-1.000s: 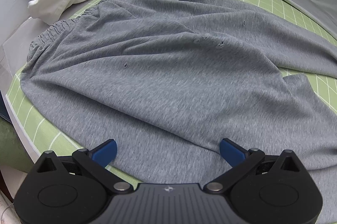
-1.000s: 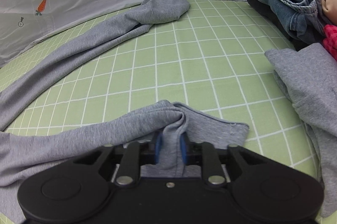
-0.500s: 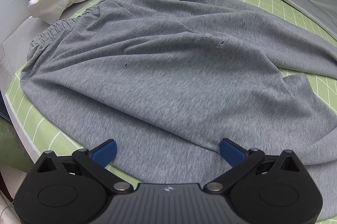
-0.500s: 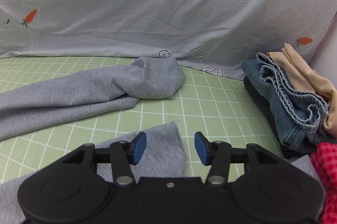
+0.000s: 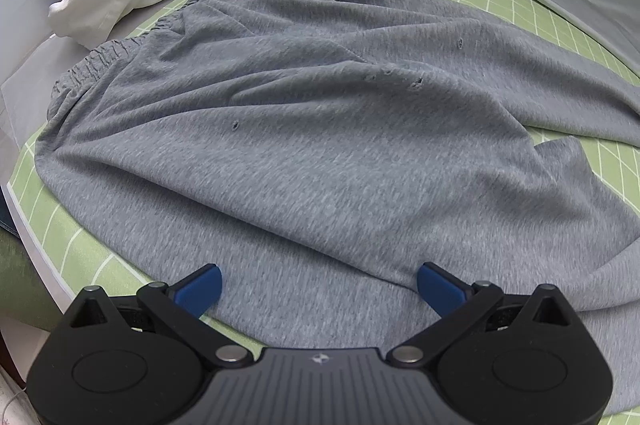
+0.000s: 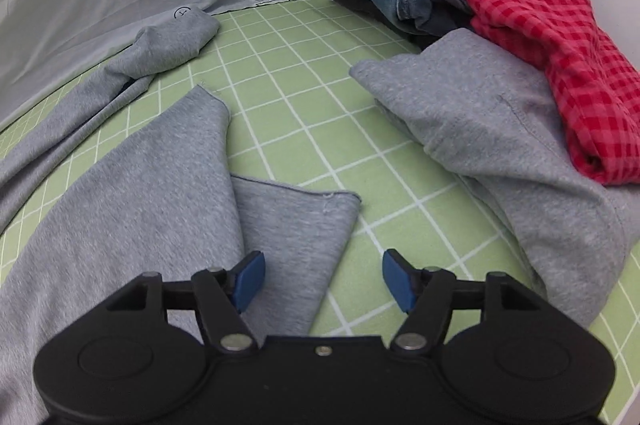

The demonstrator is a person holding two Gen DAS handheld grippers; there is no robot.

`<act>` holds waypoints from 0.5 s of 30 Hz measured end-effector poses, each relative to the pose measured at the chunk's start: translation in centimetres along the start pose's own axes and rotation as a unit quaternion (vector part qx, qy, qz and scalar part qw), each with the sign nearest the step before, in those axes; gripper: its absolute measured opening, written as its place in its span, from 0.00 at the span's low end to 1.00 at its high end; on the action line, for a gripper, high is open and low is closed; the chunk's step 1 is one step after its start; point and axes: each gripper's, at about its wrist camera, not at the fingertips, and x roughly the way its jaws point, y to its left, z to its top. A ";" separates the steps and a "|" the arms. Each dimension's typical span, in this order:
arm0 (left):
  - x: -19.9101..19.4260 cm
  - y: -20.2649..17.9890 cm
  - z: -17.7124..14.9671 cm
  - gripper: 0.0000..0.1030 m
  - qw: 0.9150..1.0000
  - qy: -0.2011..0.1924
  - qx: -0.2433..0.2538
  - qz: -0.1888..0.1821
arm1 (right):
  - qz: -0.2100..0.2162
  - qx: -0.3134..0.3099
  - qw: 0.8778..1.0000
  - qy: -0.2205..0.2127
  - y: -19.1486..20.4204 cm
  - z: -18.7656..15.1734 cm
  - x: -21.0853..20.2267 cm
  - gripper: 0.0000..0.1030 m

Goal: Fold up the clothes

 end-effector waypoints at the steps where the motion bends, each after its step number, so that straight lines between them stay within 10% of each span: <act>1: 0.0 0.0 0.0 1.00 1.000 0.000 0.004 -0.001 | -0.001 0.005 1.000 -0.003 -0.3 -0.3 -0.2 0.60; 6: 0.1 0.2 0.1 1.00 1.000 0.001 0.012 -0.008 | -0.004 0.032 0.999 -0.017 -1.6 -1.7 -1.1 0.01; 15: 0.2 0.3 0.3 1.00 1.000 0.003 0.021 -0.016 | -0.079 0.076 0.994 -0.025 -6.2 -6.7 -4.5 0.00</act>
